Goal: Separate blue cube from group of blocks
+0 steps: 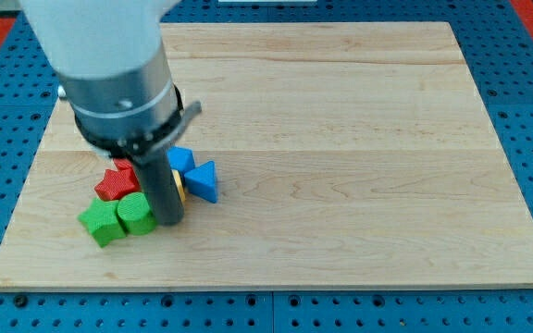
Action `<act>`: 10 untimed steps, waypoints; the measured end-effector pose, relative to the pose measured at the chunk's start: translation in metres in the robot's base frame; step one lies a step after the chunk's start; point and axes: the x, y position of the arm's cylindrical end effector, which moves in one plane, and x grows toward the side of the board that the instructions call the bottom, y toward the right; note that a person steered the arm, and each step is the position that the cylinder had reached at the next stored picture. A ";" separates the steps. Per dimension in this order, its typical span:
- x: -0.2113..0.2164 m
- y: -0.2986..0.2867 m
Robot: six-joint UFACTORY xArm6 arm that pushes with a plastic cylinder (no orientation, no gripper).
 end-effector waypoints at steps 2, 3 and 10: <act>-0.043 -0.018; -0.069 0.017; -0.203 0.047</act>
